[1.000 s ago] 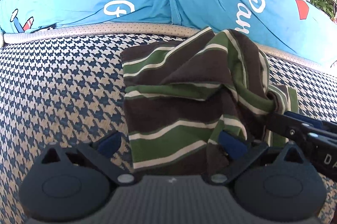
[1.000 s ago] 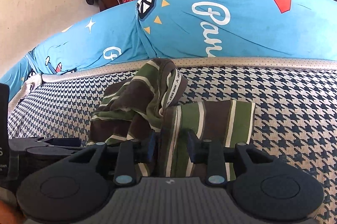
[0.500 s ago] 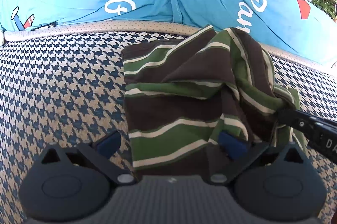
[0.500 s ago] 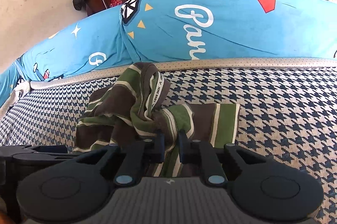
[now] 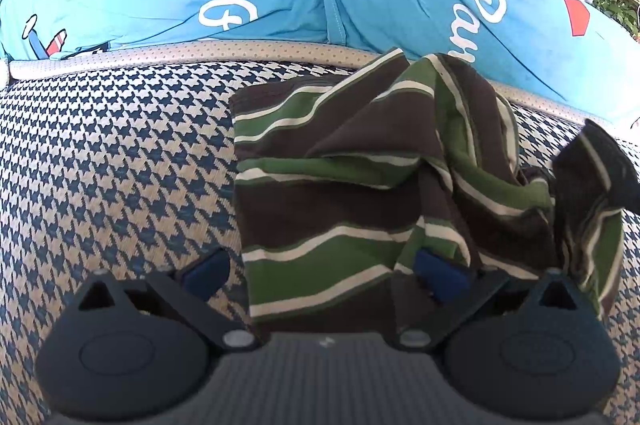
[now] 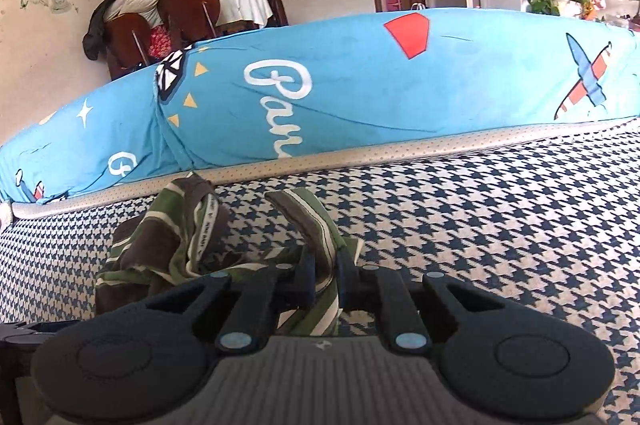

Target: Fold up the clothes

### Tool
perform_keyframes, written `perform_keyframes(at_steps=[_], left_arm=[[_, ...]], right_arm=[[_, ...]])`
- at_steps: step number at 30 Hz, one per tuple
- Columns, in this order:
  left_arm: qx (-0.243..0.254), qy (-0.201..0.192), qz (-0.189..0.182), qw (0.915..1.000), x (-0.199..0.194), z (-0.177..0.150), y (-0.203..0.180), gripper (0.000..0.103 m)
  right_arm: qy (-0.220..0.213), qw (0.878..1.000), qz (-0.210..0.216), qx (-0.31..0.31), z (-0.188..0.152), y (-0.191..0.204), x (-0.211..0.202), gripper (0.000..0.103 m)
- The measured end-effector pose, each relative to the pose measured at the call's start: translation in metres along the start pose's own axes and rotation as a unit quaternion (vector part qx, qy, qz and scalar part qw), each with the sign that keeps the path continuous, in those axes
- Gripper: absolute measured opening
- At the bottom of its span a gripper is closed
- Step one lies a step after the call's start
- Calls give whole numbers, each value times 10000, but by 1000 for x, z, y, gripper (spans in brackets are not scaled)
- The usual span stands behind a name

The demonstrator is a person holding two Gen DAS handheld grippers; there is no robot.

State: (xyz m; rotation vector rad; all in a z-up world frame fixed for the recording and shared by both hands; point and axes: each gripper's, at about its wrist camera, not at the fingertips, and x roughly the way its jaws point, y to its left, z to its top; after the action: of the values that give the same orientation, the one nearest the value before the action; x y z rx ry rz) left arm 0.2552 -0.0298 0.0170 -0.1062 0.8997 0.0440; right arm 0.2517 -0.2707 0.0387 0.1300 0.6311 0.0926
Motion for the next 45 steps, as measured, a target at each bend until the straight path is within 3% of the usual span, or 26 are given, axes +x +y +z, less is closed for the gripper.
perform_keyframes(at_steps=[15,22,25,27,29,37,45], left_arm=[[117,-141,-41,9998,-11,-1,-17,103],[190,-126,-100,9997,-12,-4,-26,103],[245,-95,-102,9996,-11,-5,-28,103],[238,-86,-118,9996,-11,-5,-28,103],[217,-83,-133,9996,-11,-5,-26,103],[144,-14,-145,9998,-7,-4,-22,103],[107,25,-167,9998,-5,-4,-21,103]], right_arm=[[-537,9936,-991,100,15,-57,-40,9],[-132,9973,-520,493,16,-83,-36,10],[187,9973,-289,647,11,-94,-27,18],[293,9969,-304,656,6,-101,-21,31],[380,9969,-260,640,1,-107,-15,36],[642,9933,7,961,-16,-123,7,37],[803,9925,-71,921,-28,-118,24,38]])
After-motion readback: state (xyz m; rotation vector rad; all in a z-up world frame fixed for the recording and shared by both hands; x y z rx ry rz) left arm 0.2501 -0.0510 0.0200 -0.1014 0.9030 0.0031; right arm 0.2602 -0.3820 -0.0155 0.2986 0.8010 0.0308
